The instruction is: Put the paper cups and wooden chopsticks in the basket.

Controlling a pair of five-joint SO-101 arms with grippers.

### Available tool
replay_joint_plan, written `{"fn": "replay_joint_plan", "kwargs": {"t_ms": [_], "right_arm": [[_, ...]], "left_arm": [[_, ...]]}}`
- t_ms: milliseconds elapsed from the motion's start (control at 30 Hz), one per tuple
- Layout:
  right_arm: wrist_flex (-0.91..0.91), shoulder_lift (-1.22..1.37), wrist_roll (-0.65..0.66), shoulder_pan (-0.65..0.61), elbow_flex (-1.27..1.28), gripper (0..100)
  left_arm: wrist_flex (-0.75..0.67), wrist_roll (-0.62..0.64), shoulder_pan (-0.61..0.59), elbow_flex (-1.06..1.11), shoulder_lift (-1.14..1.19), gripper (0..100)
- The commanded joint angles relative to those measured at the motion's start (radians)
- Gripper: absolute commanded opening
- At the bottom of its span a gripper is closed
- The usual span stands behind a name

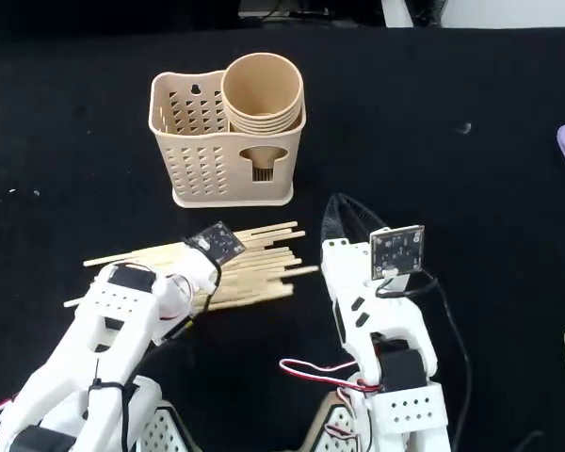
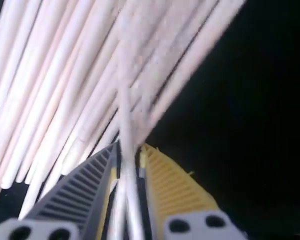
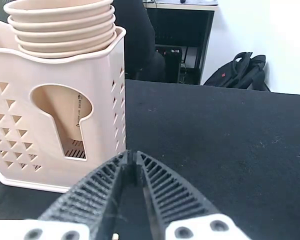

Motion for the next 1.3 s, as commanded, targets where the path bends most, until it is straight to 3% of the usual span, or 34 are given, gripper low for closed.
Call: {"fn": "replay_joint_plan", "kwargs": {"t_ms": [0,200,433,733,1033,1267], "right_arm": [[0.008,-0.019,0.000,-0.012,0.001,2.1],[0.008,-0.019,0.000,-0.012,0.001,2.1],[0.008,-0.019,0.000,-0.012,0.001,2.1],[0.008,-0.019,0.000,-0.012,0.001,2.1],[0.008,-0.019,0.000,-0.012,0.001,2.1],[0.008,-0.019,0.000,-0.012,0.001,2.1]], "left_arm": [[0.009,0.005,-0.004,0.008,-0.003,4],[0.269,-0.003,-0.004,-0.156,-0.003,3],[0.606,-0.152,-0.010,-0.410,-0.003,3],[0.787,-0.192,-0.001,-0.596,-0.003,3],[0.779,-0.207,0.137,-0.472,-0.003,3],[0.526,-0.129,0.194,-0.383,0.008,3]]}}
